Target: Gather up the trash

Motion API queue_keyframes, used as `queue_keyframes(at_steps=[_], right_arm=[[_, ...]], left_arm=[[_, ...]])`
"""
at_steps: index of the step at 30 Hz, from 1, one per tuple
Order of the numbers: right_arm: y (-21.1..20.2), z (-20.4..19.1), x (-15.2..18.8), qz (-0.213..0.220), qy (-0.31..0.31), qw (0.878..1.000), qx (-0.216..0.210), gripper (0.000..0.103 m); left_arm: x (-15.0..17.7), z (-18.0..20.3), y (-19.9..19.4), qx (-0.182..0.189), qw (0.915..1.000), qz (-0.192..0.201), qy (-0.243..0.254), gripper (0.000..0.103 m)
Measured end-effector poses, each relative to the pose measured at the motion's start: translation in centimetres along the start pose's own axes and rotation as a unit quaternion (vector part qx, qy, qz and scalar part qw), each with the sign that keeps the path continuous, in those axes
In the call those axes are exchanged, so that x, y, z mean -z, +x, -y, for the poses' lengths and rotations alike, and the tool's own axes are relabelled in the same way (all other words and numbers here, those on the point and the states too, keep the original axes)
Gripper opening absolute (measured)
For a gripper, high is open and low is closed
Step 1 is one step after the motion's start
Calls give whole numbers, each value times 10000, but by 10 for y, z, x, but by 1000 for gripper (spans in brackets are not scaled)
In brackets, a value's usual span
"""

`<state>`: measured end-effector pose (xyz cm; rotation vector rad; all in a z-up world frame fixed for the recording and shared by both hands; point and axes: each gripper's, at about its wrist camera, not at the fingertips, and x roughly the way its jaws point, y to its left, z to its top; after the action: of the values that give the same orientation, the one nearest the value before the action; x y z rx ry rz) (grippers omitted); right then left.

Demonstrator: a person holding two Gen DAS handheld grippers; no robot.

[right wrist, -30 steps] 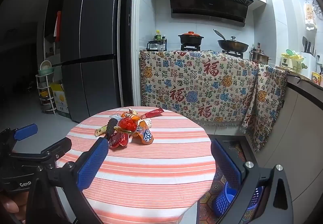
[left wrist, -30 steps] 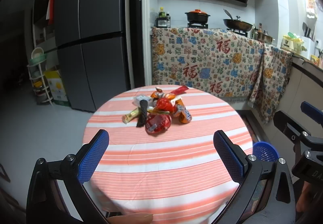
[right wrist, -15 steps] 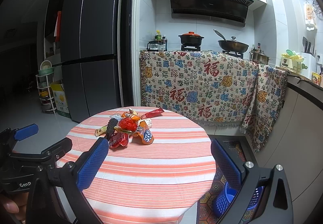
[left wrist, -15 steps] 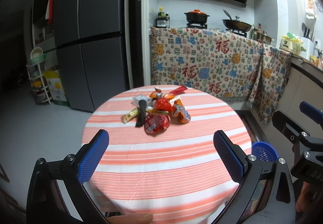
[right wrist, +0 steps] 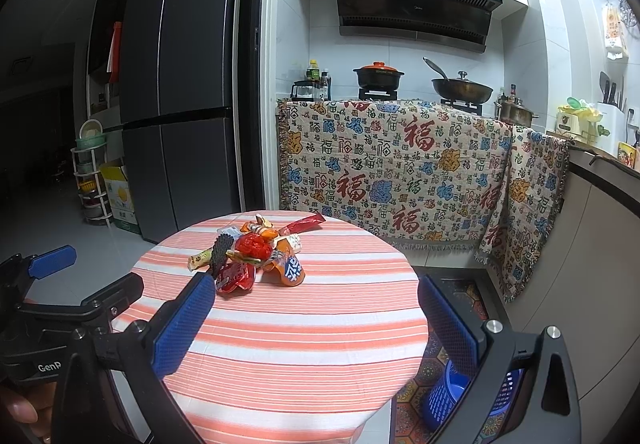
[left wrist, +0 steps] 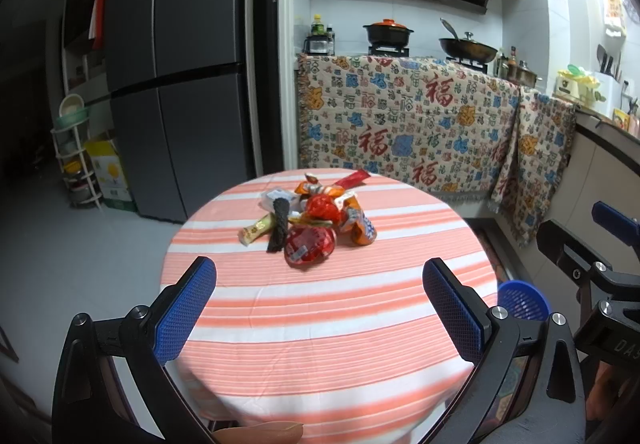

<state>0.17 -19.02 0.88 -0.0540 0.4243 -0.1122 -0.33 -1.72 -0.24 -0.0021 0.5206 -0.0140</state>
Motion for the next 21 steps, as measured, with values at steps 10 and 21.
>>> queue_keyframes(at_steps=[10, 21], right_arm=[[-3, -2, 1, 1, -8, 10000, -15, 103], [-4, -1, 0, -9, -5, 10000, -21, 103]], left_arm=[[0, 4, -1, 4, 10000, 2, 9, 103], [-1, 4, -1, 5, 10000, -1, 6, 103]])
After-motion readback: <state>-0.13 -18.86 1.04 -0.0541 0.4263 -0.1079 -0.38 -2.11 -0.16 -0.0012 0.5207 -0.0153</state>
